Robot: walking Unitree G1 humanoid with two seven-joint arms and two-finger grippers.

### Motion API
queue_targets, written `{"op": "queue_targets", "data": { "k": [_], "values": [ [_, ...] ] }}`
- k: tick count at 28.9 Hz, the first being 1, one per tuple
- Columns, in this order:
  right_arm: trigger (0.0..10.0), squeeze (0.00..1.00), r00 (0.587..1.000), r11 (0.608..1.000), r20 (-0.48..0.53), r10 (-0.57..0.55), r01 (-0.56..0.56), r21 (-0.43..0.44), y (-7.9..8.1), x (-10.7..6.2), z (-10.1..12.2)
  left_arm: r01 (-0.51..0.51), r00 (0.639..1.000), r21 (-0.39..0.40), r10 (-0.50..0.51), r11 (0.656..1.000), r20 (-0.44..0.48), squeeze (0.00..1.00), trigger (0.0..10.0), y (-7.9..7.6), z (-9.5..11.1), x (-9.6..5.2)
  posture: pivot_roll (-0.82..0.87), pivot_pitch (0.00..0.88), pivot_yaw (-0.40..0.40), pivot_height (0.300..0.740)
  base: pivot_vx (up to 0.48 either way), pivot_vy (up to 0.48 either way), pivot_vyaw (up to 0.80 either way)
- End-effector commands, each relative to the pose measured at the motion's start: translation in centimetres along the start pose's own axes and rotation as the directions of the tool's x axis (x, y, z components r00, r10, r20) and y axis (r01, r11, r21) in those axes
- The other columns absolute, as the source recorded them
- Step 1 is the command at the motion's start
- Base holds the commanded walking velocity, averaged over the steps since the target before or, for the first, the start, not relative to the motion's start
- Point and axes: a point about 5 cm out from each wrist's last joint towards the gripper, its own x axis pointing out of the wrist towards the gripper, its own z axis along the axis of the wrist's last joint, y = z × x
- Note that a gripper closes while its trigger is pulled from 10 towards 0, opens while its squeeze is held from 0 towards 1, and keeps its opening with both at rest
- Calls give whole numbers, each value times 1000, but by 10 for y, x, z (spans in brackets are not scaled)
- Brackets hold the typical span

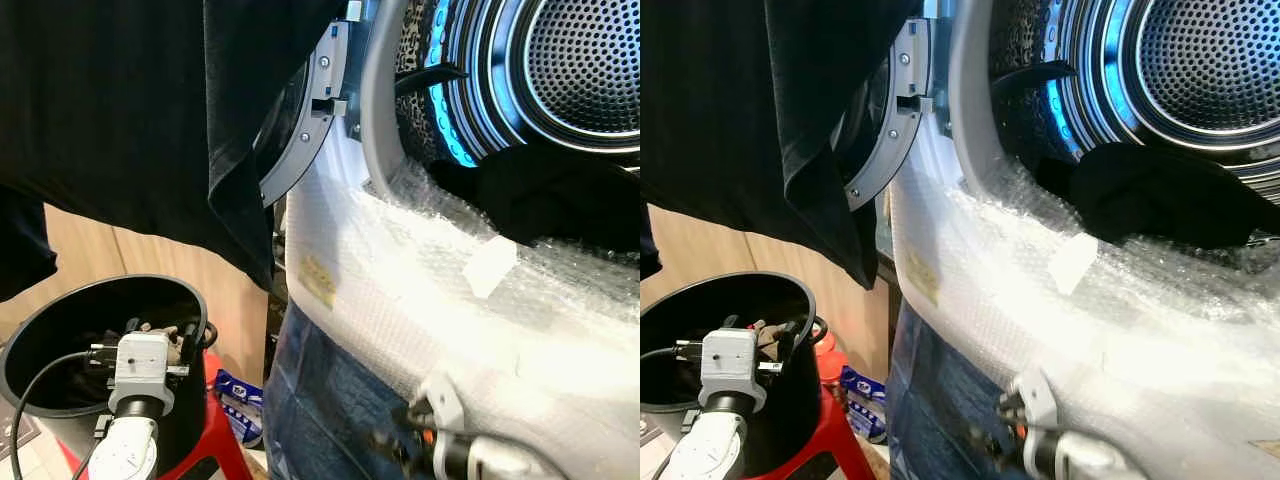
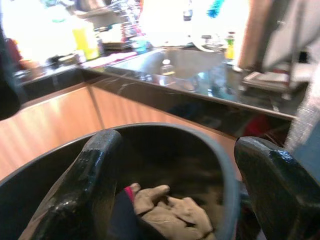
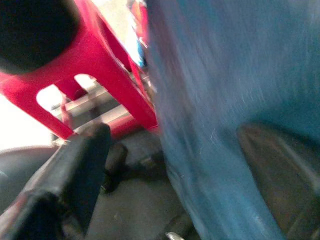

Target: Clothes washing

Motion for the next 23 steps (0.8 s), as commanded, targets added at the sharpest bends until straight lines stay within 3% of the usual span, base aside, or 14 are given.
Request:
{"op": "queue_targets", "data": {
  "k": [1,4,5,6,10,12,13,16,20,22,23],
  "values": [
    [10000,0,989,992,-73,-126,127,10,-15,-1,-20,-32,999,-21,32,999,-3,0,10000,8,4,1,92,0,-93,740,0,0,0],
    [10000,0,982,986,-110,-155,161,42,-15,4,-34,-74,997,-43,74,996,-13,0,10000,16,6,4,99,0,-93,740,0,0,0],
    [10000,0,983,985,-123,-138,150,91,-13,5,-40,-94,996,-48,93,994,-14,0,10000,20,7,5,103,0,-90,740,0,0,0],
    [10000,0,986,984,-139,-91,111,142,-9,6,-47,-115,993,-56,114,992,-12,0,10000,24,9,6,114,0,-91,740,0,0,0],
    [10000,0,980,983,-184,81,-48,176,1,3,-69,-114,993,-48,113,992,-12,0,10000,27,10,5,116,0,-95,740,0,0,0],
    [10000,0,965,993,-260,26,6,122,-3,0,-82,-122,992,-43,121,992,-24,0,10000,29,9,3,112,0,-94,740,0,0,0],
    [10000,0,940,992,-338,-52,88,92,-9,-4,-95,-132,991,-41,130,990,-38,0,10000,30,6,2,103,0,-92,740,0,0,0],
    [10000,0,893,979,-427,-141,191,77,-12,-9,-112,-159,986,-55,156,986,-60,0,10000,33,5,0,105,0,-93,740,0,0,0],
    [10000,0,872,982,-475,-117,174,78,-4,-8,-122,-192,980,-45,189,980,-67,0,10000,38,5,0,112,0,-91,740,0,0,0],
    [10000,0,853,971,-497,-160,226,74,-4,-9,-127,-223,973,-42,219,974,-72,0,10000,43,5,-2,113,0,-88,740,0,0,0],
    [10000,0,818,952,-527,-230,302,55,-6,-12,-132,-240,969,-51,236,969,-77,0,10000,45,5,-4,113,0,-88,740,0,0,0]
  ]
}}
